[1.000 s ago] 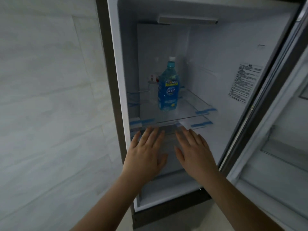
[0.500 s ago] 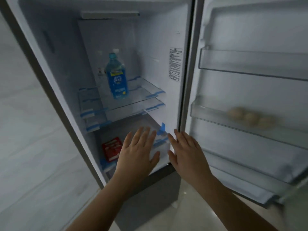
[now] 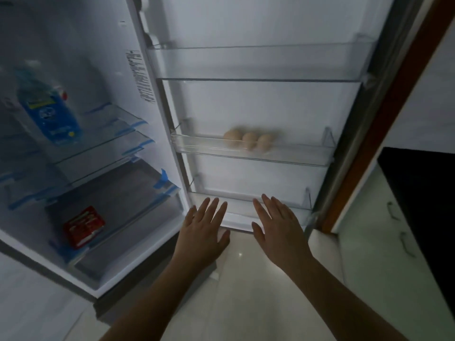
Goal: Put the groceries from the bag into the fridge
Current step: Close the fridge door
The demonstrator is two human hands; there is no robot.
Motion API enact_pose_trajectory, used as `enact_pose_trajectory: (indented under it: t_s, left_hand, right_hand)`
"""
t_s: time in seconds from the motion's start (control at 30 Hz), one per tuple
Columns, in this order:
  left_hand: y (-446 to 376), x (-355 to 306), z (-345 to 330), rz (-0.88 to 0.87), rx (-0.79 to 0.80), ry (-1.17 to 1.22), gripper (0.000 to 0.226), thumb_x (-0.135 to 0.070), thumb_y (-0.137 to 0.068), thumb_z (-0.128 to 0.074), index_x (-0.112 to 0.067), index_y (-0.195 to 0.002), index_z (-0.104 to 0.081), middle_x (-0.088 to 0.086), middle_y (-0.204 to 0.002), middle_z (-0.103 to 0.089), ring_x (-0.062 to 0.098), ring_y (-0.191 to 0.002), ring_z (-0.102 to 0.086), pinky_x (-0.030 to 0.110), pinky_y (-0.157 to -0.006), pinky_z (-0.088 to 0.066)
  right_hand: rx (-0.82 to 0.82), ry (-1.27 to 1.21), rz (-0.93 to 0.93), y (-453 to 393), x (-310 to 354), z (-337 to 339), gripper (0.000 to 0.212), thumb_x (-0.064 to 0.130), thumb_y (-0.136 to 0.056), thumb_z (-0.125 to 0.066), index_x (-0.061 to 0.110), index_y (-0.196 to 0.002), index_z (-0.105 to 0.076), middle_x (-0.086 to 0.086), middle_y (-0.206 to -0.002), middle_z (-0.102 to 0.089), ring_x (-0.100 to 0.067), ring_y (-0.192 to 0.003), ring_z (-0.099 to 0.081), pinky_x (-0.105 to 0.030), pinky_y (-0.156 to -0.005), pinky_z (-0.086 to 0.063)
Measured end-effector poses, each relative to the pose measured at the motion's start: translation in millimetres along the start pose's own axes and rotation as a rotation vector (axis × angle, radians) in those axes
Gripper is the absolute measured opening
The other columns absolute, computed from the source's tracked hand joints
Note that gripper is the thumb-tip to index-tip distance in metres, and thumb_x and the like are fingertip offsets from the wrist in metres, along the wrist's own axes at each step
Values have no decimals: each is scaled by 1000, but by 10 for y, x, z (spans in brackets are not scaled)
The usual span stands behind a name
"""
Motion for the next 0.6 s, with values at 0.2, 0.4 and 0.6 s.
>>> enact_pose_trajectory:
  t_s: [0.2, 0.4, 0.6]
  left_hand:
    - [-341, -195, -502, -120, 63, 40, 78, -66, -89, -11, -26, -156, -13, 3, -163, -13, 18, -146, 3, 42, -117, 5]
    - [-772, -313, -867, -230, 69, 82, 73, -60, -94, -19, -23, -156, -14, 4, -164, -12, 23, -151, -5, 44, -122, -6]
    - [-1066, -298, -1074, -309, 125, 91, 74, -47, -100, -39, -20, -157, -2, 5, -166, -2, 24, -152, 4, 43, -123, 3]
  right_hand:
    - [20, 48, -127, 135, -478, -251, 59, 50, -89, -44, 17, -138, -50, -9, -142, -51, -31, -130, -49, -46, -104, -39]
    - [68, 92, -233, 66, -719, -527, 62, 45, -90, -55, 16, -142, -44, -11, -148, -43, -32, -134, -43, -47, -106, -41]
    - [83, 178, -258, -147, -827, -718, 64, 43, -89, -59, 14, -143, -42, -13, -147, -43, -32, -135, -42, -45, -108, -30]
Point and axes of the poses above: each hand's wrist, its own y-axis away from the middle knuckle, its own z-axis out of the back of the hand, x = y × z, the point moved 2 cm from there along -y, towards the middle knuckle
